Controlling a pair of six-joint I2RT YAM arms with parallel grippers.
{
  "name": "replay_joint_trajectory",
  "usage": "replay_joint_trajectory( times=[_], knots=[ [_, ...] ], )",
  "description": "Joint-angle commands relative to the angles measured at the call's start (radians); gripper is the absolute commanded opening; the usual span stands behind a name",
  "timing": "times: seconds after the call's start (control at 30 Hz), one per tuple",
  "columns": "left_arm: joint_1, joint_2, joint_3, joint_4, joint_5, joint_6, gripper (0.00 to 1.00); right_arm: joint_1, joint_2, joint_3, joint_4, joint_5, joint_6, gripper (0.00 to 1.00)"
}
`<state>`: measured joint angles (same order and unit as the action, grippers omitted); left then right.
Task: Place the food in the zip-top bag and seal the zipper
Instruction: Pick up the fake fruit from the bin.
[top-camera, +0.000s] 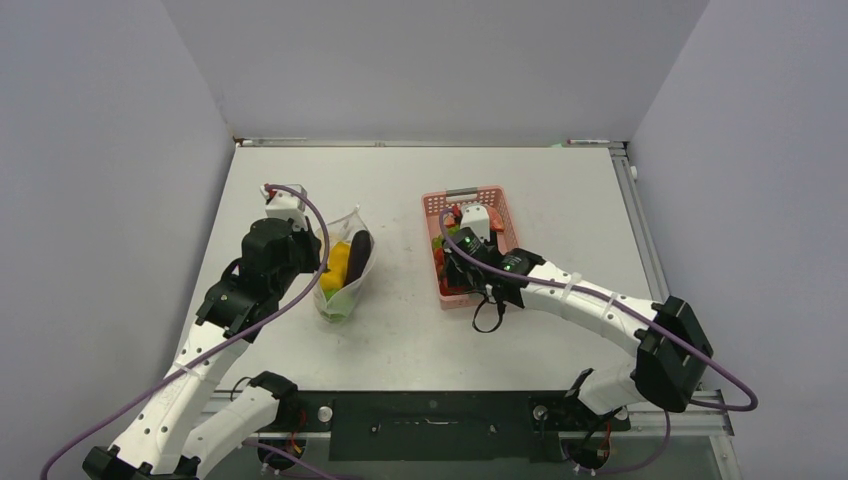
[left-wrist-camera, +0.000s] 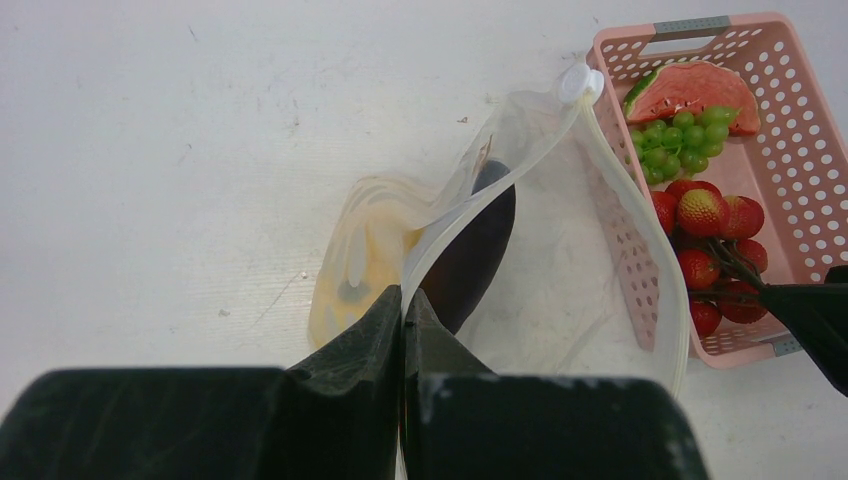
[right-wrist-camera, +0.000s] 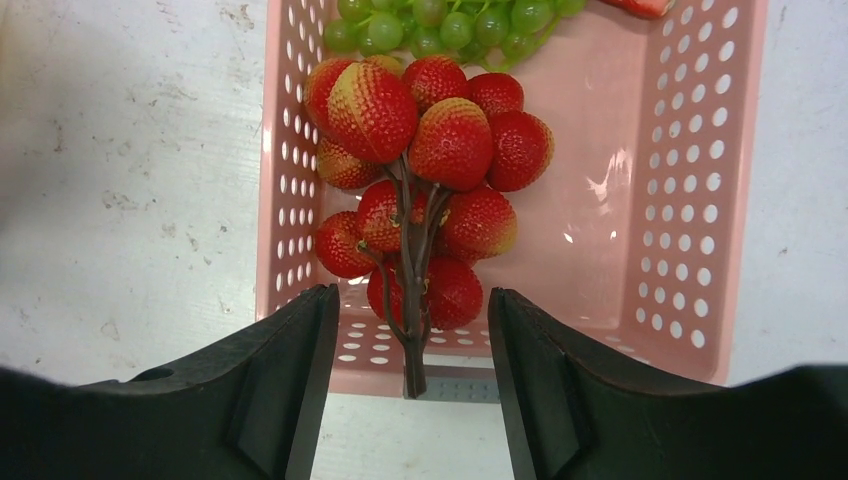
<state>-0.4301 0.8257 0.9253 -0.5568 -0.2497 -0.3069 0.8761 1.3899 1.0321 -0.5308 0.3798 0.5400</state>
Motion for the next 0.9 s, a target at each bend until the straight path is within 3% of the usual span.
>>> replay_joint_trajectory(
  times=[0.0, 0.73, 0.87],
  knots=[
    [0.004, -0.011, 0.012, 0.040, 0.010, 0.000, 0.00, -0.024, 0.041, 0.010, 0.054, -0.053, -0.002, 0.56],
    [0.005, -0.007, 0.012, 0.041, 0.023, 0.000, 0.00, -0.098, 0.147, -0.005, 0.081, -0.169, -0.029, 0.38],
    [0.005, -0.007, 0.013, 0.040, 0.023, 0.000, 0.00, -0.100, 0.150, -0.016, 0.085, -0.170, -0.029, 0.22]
  ],
)
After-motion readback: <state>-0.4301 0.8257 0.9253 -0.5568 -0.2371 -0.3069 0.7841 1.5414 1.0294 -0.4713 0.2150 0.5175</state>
